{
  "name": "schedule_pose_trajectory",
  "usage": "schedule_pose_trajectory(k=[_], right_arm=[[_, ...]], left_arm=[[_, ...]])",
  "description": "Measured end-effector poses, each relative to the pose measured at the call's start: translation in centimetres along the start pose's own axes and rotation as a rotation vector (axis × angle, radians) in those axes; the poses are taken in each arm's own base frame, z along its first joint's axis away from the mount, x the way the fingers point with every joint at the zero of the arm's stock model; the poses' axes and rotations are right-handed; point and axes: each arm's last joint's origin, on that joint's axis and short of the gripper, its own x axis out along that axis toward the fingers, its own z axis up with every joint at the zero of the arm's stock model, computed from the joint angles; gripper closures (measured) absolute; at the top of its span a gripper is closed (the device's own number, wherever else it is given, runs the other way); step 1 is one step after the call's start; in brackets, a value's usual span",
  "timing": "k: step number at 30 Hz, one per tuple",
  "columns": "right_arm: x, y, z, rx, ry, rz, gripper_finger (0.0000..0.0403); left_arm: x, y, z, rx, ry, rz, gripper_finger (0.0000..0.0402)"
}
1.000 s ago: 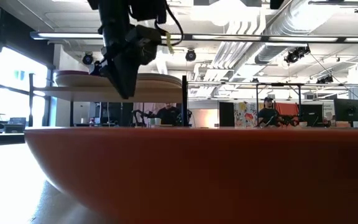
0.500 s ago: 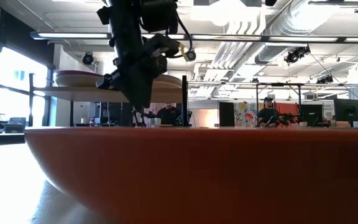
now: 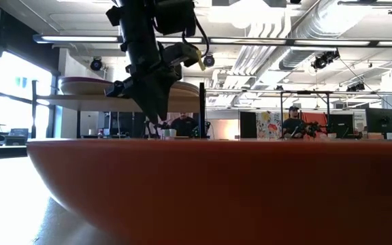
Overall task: Place and stack plates onto a shelf
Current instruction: Stack the pink plate on top of the purple plate on the shelf
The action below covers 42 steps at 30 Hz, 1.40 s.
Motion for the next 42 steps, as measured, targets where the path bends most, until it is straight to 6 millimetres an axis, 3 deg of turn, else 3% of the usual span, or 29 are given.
schedule_pose_trajectory(k=[9, 23, 42], right_arm=[[0.0, 0.0, 0.0, -0.001, 0.001, 0.000, 0.0284], [-0.2, 0.4, -0.4, -0.014, 0.005, 0.012, 0.0284], [-0.2, 0.5, -0.5, -0.019, 0.007, 0.016, 0.0284]], left_arm=[[1.4, -0.8, -1.1, 0.001, -0.001, 0.038, 0.0329], [3.9, -1.0, -0.8, -0.029, 0.007, 0.055, 0.0329], [5.0, -0.6, -0.6, -0.052, 0.031, 0.079, 0.0329]])
